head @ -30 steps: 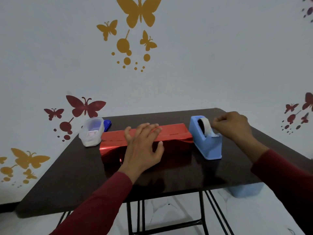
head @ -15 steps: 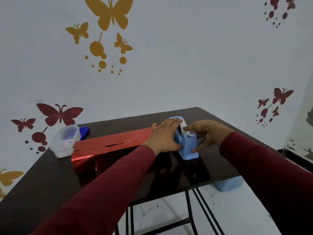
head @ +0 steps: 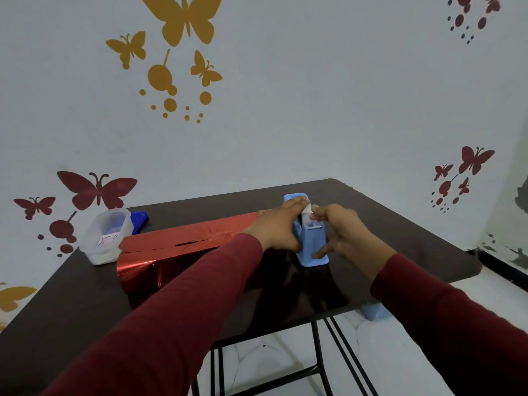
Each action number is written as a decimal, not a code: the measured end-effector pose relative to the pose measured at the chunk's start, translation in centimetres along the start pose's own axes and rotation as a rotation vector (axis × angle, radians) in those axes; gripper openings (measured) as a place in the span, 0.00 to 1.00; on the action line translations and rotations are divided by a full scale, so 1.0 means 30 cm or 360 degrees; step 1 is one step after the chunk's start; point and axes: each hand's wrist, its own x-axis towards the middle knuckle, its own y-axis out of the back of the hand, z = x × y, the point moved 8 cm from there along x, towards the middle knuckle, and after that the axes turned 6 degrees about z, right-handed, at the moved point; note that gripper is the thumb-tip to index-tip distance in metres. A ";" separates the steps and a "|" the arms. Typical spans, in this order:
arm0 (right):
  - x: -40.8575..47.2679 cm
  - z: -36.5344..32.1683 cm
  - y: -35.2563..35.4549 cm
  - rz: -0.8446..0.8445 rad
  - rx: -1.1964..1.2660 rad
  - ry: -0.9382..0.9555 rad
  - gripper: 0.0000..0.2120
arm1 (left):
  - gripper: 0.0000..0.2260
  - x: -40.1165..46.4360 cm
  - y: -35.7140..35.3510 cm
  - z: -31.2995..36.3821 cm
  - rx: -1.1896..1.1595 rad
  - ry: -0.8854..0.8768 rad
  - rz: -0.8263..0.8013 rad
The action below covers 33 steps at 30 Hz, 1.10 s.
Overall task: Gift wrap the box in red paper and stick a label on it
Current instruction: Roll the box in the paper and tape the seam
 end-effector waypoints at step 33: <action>-0.056 0.085 0.063 0.0291 0.0329 0.0173 0.08 | 0.57 0.006 0.016 0.045 -0.0074 -0.0129 0.0084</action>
